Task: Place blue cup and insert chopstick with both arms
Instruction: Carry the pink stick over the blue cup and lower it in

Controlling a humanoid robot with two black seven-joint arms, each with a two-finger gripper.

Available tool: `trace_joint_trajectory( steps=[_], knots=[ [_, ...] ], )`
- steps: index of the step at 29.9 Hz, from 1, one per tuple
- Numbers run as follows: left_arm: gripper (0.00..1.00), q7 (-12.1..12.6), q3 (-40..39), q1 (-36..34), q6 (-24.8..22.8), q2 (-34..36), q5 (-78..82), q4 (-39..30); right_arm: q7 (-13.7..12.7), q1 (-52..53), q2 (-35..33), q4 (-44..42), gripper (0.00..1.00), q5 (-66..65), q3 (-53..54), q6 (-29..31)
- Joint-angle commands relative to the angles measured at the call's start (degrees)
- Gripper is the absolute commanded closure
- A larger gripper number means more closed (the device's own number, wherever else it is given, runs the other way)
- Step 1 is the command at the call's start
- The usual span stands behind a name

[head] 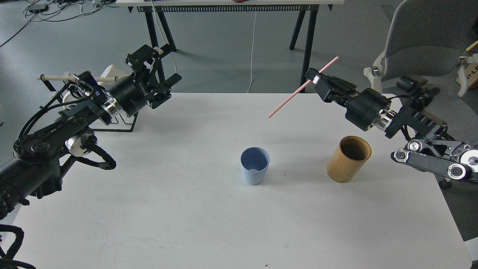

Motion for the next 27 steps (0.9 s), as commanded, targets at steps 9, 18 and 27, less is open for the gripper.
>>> trace_joint_trajectory(
  steps=[9, 18, 27],
  knots=[
    [0.06, 0.0, 0.0, 0.4, 0.0, 0.2, 0.0, 0.3, 0.0, 12.5, 5.1, -0.6, 0.93, -1.1, -13.3, 0.0],
    [0.06, 0.0, -0.1, 0.4, 0.0, -0.1, 0.0, 0.3, 0.0, 14.4, 4.9, 2.3, 0.93, -3.0, -19.0, 0.0],
    [0.06, 0.0, -0.1, 0.7, 0.0, -0.3, 0.0, 0.3, 0.0, 13.4, 5.8, 2.3, 0.93, -3.3, -20.1, 0.0]
  ],
)
